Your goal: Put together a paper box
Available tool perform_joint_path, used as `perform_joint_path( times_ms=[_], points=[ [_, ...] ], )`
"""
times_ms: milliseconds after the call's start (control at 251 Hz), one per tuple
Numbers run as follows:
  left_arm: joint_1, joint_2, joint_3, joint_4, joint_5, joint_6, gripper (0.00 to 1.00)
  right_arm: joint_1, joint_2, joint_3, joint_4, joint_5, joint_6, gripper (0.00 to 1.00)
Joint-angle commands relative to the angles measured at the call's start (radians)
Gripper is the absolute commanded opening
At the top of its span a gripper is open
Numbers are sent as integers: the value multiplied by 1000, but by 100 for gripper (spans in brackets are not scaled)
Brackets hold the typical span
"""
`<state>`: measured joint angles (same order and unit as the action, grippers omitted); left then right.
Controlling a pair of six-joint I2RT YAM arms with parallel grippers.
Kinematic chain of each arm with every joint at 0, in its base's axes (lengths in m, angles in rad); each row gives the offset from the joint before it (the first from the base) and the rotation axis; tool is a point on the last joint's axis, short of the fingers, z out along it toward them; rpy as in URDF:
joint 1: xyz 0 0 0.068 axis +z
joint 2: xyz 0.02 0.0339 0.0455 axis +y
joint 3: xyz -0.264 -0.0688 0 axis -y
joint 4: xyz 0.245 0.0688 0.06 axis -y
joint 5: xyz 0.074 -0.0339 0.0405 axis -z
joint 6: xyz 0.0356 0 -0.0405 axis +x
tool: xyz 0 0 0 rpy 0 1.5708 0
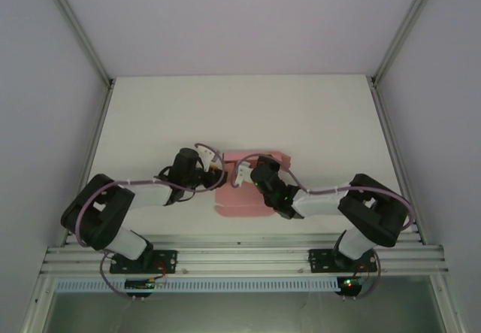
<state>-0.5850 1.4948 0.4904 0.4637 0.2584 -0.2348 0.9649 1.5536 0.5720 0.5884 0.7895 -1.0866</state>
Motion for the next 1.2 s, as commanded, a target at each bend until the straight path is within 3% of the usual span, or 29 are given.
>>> perform_joint_path(
  times_ms=[0, 200, 303, 427, 515, 635, 882, 954, 1010, 1114, 1197],
  points=[
    [-29, 20, 48, 78, -109, 31, 49, 13, -1, 7, -132, -47, 57, 0],
    [-51, 61, 56, 137, -206, -6, 42, 14, 2, 12, -161, -47, 78, 0],
    [-66, 77, 73, 110, -293, -2, 29, 14, 0, 11, -174, -47, 92, 0],
    [-99, 101, 87, 58, -530, -9, 16, 13, -13, 12, -201, -56, 125, 0],
    [-119, 131, 114, -10, -731, -41, 18, 12, -32, 22, -267, -75, 176, 0],
    [-151, 182, 134, -88, -976, -101, 2, 3, -57, 31, -364, -86, 252, 0],
    [-194, 246, 164, -183, -1194, -202, 0, -22, -62, 35, -413, -74, 298, 0],
    [-197, 258, 172, -171, -1162, -174, 0, -35, -67, 40, -430, -89, 321, 0],
    [-199, 247, 145, -78, -1038, -94, 0, -48, -74, 40, -412, -93, 348, 0],
    [-203, 186, 108, 12, -822, -49, 0, -73, -110, 53, -385, -125, 388, 33],
    [-204, 132, 103, 29, -750, -57, 0, -91, -172, 71, -384, -176, 429, 54]
  ],
)
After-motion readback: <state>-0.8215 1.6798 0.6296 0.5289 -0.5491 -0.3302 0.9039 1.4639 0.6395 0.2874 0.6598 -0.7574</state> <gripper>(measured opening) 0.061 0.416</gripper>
